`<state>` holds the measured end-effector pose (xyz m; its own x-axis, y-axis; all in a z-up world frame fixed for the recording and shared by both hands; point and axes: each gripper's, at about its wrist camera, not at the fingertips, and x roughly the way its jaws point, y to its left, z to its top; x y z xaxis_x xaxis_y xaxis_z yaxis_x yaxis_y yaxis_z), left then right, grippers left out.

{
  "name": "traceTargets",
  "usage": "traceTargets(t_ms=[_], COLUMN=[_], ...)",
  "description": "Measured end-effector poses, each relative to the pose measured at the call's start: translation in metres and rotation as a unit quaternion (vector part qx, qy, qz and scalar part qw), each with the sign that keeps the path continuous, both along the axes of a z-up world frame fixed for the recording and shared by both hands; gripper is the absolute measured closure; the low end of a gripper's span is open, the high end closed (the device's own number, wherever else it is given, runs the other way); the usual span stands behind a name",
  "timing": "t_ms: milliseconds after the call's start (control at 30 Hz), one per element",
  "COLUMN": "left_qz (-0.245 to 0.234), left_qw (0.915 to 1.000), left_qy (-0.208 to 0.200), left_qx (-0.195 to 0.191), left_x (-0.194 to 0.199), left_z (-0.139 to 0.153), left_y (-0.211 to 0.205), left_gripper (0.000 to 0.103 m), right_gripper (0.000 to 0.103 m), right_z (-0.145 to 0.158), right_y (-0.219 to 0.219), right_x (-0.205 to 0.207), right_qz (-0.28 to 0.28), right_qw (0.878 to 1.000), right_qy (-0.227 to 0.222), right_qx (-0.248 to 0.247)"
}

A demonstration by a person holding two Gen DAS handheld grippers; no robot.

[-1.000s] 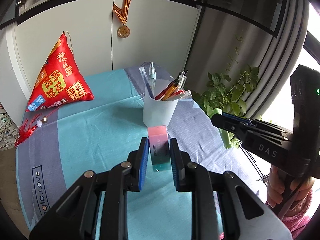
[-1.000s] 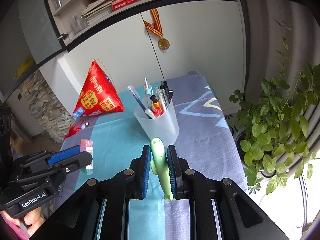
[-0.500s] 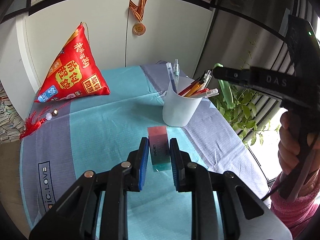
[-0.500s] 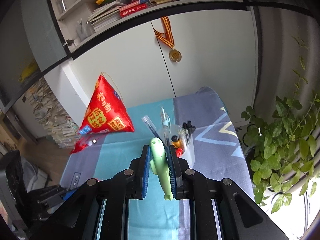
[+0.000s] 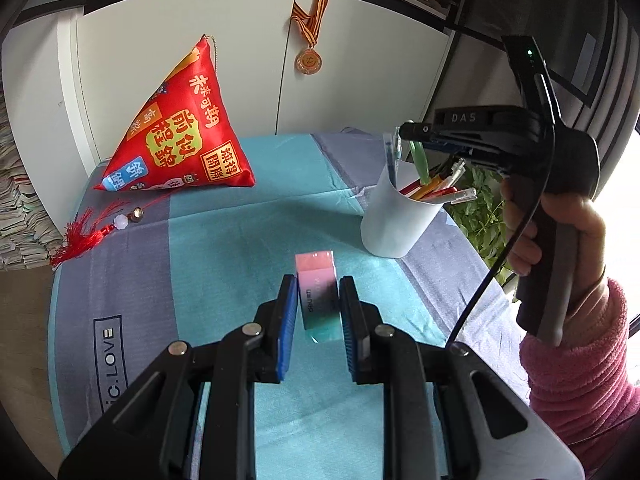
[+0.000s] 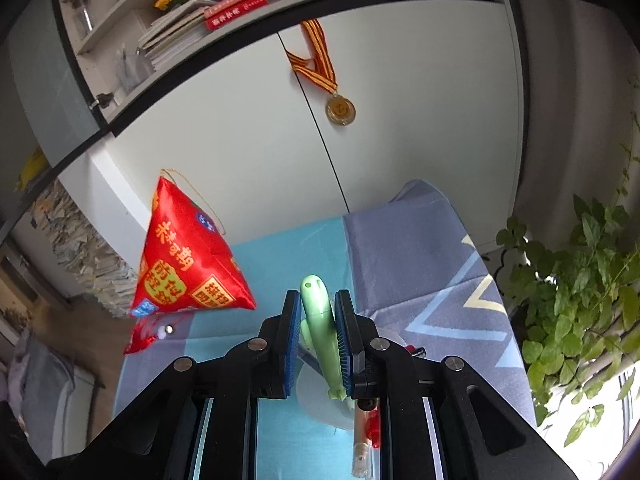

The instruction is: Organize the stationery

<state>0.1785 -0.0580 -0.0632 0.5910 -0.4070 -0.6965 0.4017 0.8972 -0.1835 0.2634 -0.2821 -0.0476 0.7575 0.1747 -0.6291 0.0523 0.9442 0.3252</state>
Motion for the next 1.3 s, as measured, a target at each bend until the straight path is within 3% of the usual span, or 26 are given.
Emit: traceTargets(t_ms=[167, 800, 1033, 1167, 1300], left_qz=[-0.001, -0.017, -0.026, -0.078, -0.143], left_qw=[1.0, 0.9999, 0.9995, 0.9954, 0.9823], left_qy=[0.01, 0.005, 0.015, 0.016, 0.029], left_qx=[-0.002, 0.001, 0.004, 0.053, 0.117], left_x=[0.005, 0.0, 0.005, 0.002, -0.001], left_z=[-0.005, -0.002, -0.006, -0.025, -0.053], left_y=[0.0, -0.009, -0.012, -0.029, -0.058], left_gripper=[0.083, 0.085, 0.085, 0.083, 0.074], right_gripper=[0.086, 0.085, 0.085, 0.084, 0.083], right_z=[-0.015, -0.014, 0.005, 0.024, 0.031], right_y=[-0.002, -0.008, -0.018, -0.025, -0.032], right_x=[0.0, -0.015, -0.041, -0.071, -0.105], right_qz=[0.0, 0.009, 0.0, -0.002, -0.01], right_qw=[1.0, 1.0, 0.999, 0.999, 0.998], right_qy=[0.014, 0.02, -0.013, -0.039, -0.057], right_qx=[0.008, 0.014, 0.031, 0.023, 0.011])
